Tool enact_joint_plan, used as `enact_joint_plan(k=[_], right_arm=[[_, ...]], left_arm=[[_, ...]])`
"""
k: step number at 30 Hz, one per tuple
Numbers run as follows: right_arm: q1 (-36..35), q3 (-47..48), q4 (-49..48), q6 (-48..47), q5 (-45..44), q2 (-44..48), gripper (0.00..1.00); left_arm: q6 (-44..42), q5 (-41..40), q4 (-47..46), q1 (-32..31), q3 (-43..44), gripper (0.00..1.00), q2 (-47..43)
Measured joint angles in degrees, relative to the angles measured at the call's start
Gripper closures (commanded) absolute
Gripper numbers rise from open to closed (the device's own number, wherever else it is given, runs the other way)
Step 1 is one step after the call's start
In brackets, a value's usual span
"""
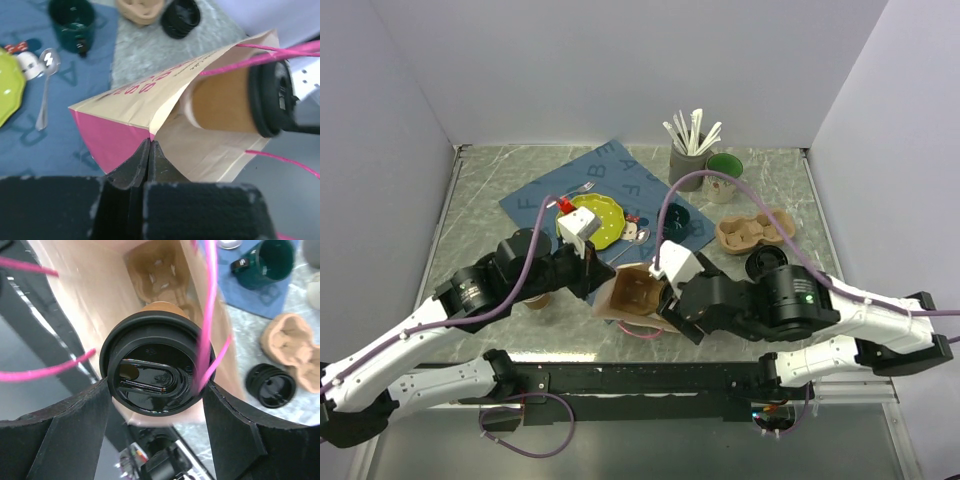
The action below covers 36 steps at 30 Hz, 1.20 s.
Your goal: Pack the takeout coffee
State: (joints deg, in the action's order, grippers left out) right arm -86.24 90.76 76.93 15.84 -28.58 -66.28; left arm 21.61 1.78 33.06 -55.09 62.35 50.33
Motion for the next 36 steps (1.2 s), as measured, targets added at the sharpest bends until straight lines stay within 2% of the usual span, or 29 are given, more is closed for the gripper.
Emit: enact_joint_plan(k=[2,4,5,8,10,20,31,34,36], right_arm=[[-0.9,0.0,0.2,0.0,-2.4,-1.5,0.51],[-1.6,0.0,0.3,0.0,-4.4,-2.7,0.52],[-2.0,-0.1,0.3,0.1,-5.3,-3.1,0.52],[-3.3,-1.3,0.3,0.9,-7.2,-3.4,0.52],[-4.5,-2.8,0.4,1.9,-8.5,-3.4,0.52],[-13.3,-7.6,0.6,10.6,-12.3,-7.6,0.52],[-16.8,-8.4,0.5,18.3,-13.7,-10.0,0.53],[-17.0,-9.2,0.6,19.6,-14.2,-10.0,0.53],[-17.0,-9.5,0.7,20.2,-14.5,-10.0,0.53]], left_arm=[[-1.0,2.0,-2.1,0.0,-1.6,0.99,-0.4],[-1.5,3.9,-3.9,0.0,-2.3,0.94,0.0],[-1.6,4.7,-4.6,0.0,-2.7,0.79,0.0],[-1.6,5.9,-6.0,0.0,-4.7,0.48,-1.4],[-1.2,5.9,-5.0,0.0,-5.3,0.44,-2.7],[0.8,6.7,8.6,0.0,-2.6,0.41,-6.6],[3.2,9.6,11.5,0.0,-2.0,0.42,-6.3],[3.1,10.3,10.7,0.0,-2.0,0.49,-5.3],[3.1,10.6,10.1,0.0,-2.0,0.58,-4.6]])
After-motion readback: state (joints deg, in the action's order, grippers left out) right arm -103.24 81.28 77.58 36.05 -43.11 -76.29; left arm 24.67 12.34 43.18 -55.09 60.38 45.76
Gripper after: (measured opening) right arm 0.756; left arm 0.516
